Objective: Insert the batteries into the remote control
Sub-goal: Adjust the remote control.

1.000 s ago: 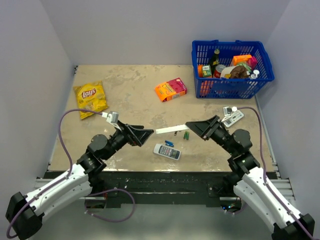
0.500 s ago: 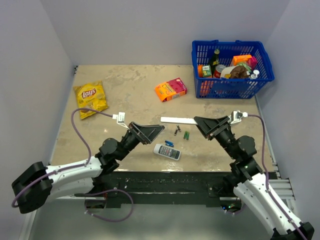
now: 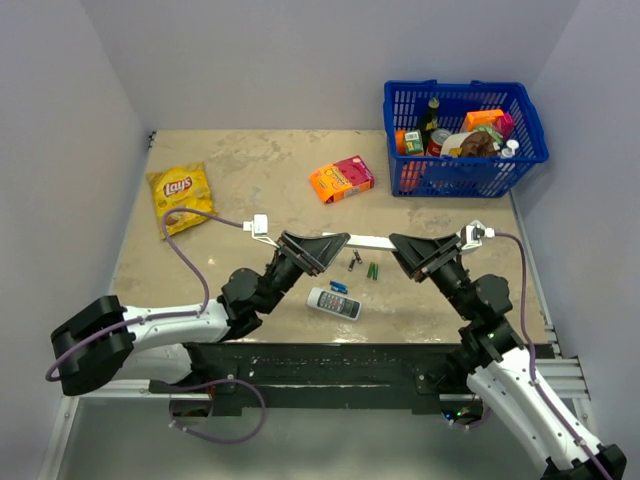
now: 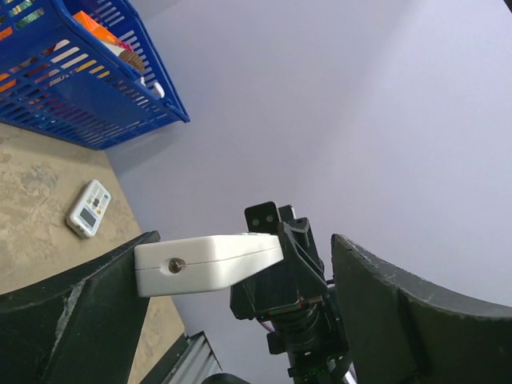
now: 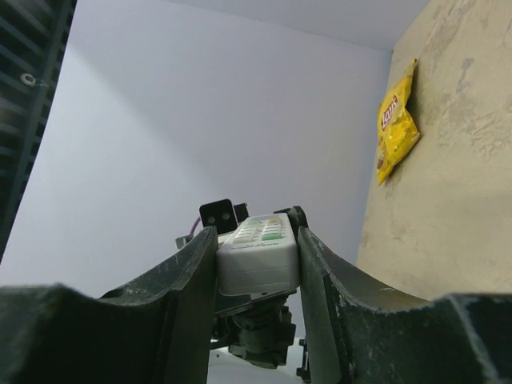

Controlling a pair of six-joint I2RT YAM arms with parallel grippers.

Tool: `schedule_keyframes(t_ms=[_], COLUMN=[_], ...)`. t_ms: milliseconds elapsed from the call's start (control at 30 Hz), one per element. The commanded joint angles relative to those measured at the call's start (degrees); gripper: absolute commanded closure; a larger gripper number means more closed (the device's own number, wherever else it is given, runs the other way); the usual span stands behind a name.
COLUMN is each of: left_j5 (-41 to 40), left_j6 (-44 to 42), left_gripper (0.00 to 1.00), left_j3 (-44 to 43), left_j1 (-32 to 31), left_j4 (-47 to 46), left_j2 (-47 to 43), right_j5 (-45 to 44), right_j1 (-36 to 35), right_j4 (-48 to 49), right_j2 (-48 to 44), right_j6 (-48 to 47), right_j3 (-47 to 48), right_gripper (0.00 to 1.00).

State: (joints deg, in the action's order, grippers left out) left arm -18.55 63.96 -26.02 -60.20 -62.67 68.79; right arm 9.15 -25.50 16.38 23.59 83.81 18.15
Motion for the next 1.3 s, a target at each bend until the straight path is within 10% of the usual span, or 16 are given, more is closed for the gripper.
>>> schedule_keyframes(t_ms=[0, 367, 633, 800, 1000, 1267], left_j5=[-4.3, -5.8, -12.3, -17.3, -14.07, -1.34], left_j6=[1.16, 2.92, 3.45, -0.32, -9.71, -16.5], left_gripper=[0.12, 0.63, 1.0, 1.0, 1.0, 1.0], left_j3=[-1.75, -0.08, 1.5, -8.66, -21.78, -31.63], left_j1=[-0.79, -1.23, -1.06, -0.09, 3.33, 8.79], left_j4=[-5.09, -6.06, 8.21, 35.38, 60.35, 70.85], left_j2=[1.25, 0.99, -6.63, -11.75, -10.53, -5.43], right_j5=[0.52, 2.1, 6.84, 9.13, 16.41, 18.11], right_j1=[-0.26, -0.26, -0.26, -0.26, -0.43, -6.84], right_j4=[4.1, 3.31, -2.84, -11.7, -10.68, -6.36], right_j2=[-0.65, 0.31, 5.84, 10.32, 16.04, 20.08], right_j6=[1.97, -0.22, -15.85, -36.99, -52.41, -63.32], right_j3=[-0.57, -1.02, 4.24, 11.37, 16.74, 17.62], right_gripper=[1.0, 1.0, 0.38, 0.09, 0.03, 0.02])
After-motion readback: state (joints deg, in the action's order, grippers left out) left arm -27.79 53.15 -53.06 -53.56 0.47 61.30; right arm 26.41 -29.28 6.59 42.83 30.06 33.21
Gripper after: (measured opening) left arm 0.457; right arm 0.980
